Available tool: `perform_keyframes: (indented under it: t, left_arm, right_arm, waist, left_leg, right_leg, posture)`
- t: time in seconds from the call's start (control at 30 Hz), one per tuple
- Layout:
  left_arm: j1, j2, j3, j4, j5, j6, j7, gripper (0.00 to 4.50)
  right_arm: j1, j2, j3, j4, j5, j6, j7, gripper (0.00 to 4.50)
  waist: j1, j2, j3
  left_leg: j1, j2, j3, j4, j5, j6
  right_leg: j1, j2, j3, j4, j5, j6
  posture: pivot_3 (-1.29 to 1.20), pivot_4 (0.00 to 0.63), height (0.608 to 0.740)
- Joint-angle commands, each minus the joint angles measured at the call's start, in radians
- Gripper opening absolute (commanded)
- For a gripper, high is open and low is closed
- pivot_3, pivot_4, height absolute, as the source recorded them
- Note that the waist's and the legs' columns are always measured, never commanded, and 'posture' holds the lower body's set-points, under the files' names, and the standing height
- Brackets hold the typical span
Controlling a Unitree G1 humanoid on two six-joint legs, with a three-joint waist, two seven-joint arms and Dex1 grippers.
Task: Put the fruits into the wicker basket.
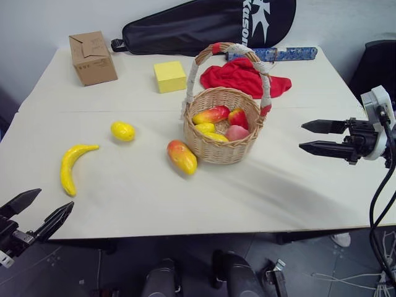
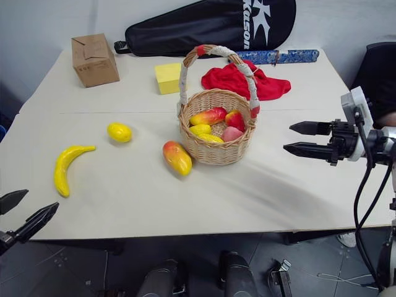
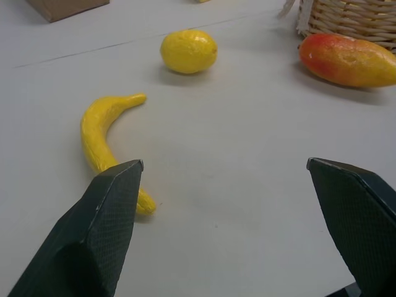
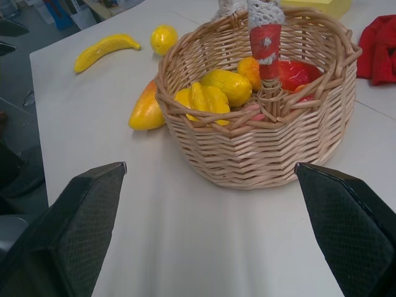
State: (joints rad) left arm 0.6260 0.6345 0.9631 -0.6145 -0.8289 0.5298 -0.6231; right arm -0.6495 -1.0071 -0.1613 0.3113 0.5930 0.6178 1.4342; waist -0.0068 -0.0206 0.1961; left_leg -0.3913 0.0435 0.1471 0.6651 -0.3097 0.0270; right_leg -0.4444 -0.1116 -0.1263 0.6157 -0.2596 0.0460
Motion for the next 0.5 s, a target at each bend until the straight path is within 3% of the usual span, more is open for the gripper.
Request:
perform_keyframes:
  t: [0.03,0.5]
  left_arm:
    - [-0.006,0.01,0.016,-0.027,-0.014,0.003,0.007,4.46]
    - [-0.055,0.02,0.01,-0.044,-0.042,0.065,0.063,4.46]
  right_arm:
    - [0.001,0.002,-0.043,-0.033,0.02,0.0,-0.009,4.5]
    - [0.037,0.005,-0.047,-0.037,-0.009,-0.056,-0.039,4.5]
  waist:
    - [0.001,0.0,0.0]
    - [0.002,0.0,0.0]
  left_leg:
    - [0.0,0.0,0.0,0.0,-0.001,-0.001]
    - [0.001,0.0,0.0,0.0,0.001,0.0]
  right_leg:
    - [0.0,0.0,0.0,0.0,0.0,0.0]
    - [0.0,0.0,0.0,0.002,0.0,0.0]
  posture:
    - [0.0,0.15,0.74]
    - [0.0,0.15,0.74]
